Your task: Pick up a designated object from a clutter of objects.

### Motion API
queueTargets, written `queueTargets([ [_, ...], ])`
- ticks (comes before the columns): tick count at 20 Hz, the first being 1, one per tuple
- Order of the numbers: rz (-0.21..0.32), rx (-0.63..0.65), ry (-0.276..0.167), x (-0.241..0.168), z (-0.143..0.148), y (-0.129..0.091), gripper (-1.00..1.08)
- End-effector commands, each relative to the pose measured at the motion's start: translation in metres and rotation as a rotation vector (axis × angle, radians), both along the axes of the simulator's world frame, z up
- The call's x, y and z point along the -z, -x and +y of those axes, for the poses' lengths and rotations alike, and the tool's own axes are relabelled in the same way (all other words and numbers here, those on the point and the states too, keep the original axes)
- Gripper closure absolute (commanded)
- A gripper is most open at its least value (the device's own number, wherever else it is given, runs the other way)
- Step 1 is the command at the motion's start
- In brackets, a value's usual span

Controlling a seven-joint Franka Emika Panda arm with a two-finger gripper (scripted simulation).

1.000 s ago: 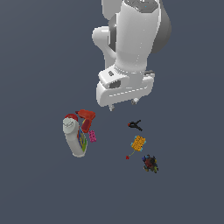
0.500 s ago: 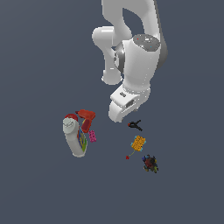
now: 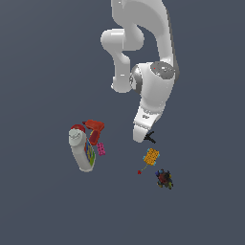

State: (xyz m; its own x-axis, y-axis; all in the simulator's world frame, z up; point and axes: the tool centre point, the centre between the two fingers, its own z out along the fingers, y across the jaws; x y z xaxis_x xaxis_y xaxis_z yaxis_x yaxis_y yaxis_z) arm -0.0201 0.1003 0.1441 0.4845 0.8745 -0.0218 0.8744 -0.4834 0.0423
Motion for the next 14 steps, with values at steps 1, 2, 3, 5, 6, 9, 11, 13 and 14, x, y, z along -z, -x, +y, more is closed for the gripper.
queueTargets([
  [1,0.007,-0.087,-0.003,0.016,0.007,0.007,-0.92],
  [2,0.01,-0.12,-0.005,0.022,0.01,0.01,-0.92],
  [3,0.013,-0.154,-0.007,0.028,0.013,0.013,-0.92],
  [5,0.018,-0.216,-0.011,0.039,0.019,0.019,-0.92],
  [6,0.02,-0.244,-0.013,0.044,0.021,0.022,-0.92],
  [9,0.025,-0.319,-0.019,0.057,0.028,0.03,-0.92],
  [11,0.028,-0.36,-0.022,0.063,0.031,0.035,-0.92],
  [13,0.031,-0.394,-0.025,0.069,0.034,0.039,-0.92],
  [14,0.032,-0.409,-0.027,0.072,0.036,0.04,-0.92],
])
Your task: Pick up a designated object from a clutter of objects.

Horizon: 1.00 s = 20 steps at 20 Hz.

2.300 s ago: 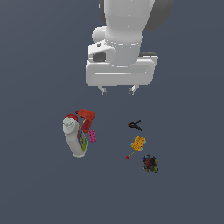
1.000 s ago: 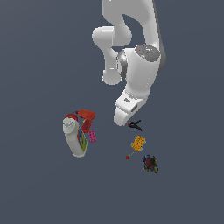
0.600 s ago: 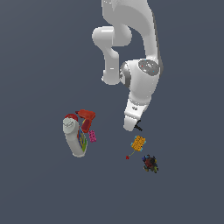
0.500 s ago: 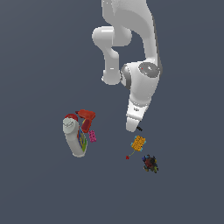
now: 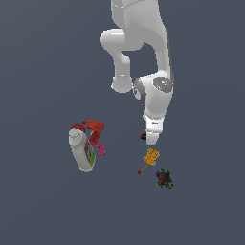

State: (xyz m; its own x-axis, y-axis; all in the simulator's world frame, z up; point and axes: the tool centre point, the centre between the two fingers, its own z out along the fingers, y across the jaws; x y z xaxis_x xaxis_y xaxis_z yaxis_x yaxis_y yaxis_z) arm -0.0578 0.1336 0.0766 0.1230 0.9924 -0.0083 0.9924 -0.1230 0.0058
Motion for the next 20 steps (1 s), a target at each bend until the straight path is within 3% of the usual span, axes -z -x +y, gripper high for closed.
queueTargets([
  [1,0.002,-0.039,-0.004,0.006,0.003,0.004,-0.92],
  [13,0.005,-0.077,-0.008,0.017,0.007,0.009,-0.92],
  [20,0.005,-0.08,-0.008,0.045,0.007,0.01,-0.92],
])
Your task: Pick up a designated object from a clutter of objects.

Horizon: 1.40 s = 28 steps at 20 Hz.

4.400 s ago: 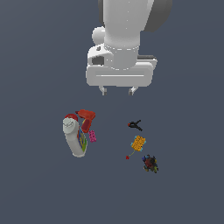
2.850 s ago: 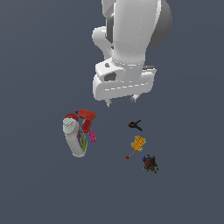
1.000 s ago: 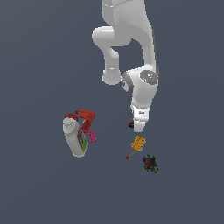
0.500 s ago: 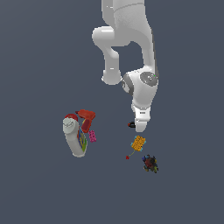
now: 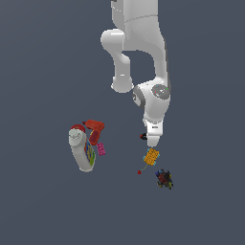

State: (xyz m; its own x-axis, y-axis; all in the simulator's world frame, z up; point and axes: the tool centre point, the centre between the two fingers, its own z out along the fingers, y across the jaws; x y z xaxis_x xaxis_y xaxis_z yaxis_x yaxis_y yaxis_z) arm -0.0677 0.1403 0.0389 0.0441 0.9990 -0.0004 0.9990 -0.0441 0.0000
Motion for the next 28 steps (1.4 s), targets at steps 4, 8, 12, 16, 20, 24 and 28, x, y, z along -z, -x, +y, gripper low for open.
queueTargets([
  [4,0.0,-0.002,0.0,0.02,0.0,0.0,-0.92],
  [8,0.0,-0.002,0.0,0.024,0.0,0.0,-0.92],
  [12,0.0,-0.002,0.0,0.024,0.0,0.0,1.08],
  [16,0.0,-0.002,0.0,0.024,0.0,0.0,1.08],
  [20,-0.001,-0.003,0.0,0.024,0.0,0.0,1.08],
  [24,-0.001,-0.003,0.0,0.019,-0.005,-0.002,1.08],
  [28,-0.001,-0.003,0.0,0.009,-0.017,-0.008,1.08],
])
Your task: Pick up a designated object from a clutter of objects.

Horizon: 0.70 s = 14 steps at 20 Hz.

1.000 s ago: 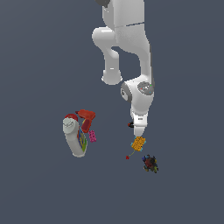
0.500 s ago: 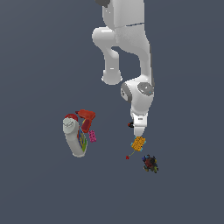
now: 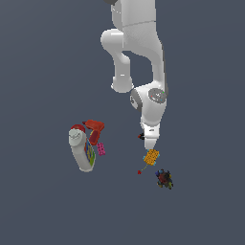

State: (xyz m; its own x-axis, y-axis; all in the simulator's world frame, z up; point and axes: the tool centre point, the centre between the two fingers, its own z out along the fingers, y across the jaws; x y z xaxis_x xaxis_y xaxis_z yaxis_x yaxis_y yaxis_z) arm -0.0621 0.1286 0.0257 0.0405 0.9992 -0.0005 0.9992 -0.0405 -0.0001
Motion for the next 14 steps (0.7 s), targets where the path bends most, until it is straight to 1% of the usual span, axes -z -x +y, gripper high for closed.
queueTargets([
  [1,-0.001,0.001,0.0,-0.008,-0.009,-0.005,1.08],
  [7,-0.001,0.0,0.0,-0.037,-0.04,-0.021,1.08],
  [14,0.0,-0.001,-0.002,-0.088,-0.094,-0.048,1.08],
])
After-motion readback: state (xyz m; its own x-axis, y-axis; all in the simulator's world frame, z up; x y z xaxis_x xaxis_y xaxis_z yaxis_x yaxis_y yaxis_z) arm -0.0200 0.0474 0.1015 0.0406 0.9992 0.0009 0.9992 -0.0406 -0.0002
